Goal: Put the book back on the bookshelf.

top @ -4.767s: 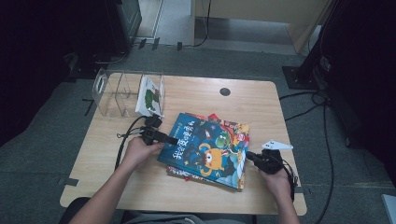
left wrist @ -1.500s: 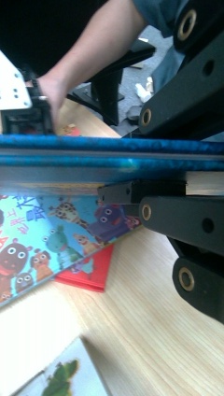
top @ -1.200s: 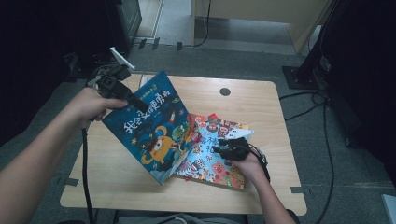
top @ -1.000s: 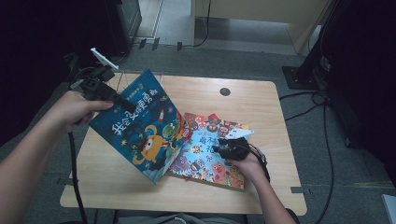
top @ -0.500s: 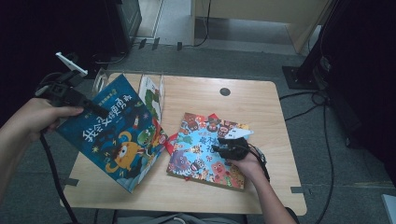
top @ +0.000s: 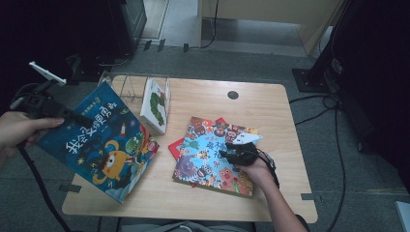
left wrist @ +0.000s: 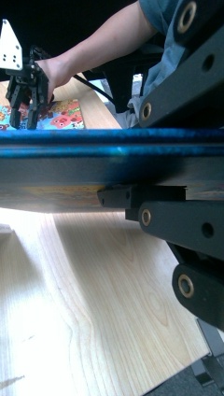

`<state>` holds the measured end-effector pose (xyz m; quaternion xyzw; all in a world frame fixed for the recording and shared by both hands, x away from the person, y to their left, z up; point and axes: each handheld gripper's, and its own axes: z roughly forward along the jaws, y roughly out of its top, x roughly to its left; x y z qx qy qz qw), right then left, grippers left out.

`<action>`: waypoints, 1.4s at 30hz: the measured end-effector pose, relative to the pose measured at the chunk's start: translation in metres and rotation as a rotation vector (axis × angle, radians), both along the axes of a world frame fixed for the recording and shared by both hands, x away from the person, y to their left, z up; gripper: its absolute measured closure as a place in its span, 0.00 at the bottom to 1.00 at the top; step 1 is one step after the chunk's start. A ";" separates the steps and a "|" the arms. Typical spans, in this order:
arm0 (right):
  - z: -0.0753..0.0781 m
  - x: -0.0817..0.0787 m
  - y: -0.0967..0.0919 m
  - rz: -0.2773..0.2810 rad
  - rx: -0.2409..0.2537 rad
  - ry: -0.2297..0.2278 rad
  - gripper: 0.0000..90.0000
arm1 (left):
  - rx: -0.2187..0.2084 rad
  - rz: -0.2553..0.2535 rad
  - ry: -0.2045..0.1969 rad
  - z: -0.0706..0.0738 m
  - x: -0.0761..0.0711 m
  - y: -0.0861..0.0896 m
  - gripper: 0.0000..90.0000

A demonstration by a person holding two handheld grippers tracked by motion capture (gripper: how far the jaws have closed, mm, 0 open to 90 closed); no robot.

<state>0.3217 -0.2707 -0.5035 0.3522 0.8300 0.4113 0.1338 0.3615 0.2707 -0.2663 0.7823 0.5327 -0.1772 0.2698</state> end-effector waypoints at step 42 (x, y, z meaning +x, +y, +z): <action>-0.001 0.000 0.001 -0.003 -0.028 -0.031 0.58 | 0.100 0.355 -0.004 0.014 0.042 0.069 0.89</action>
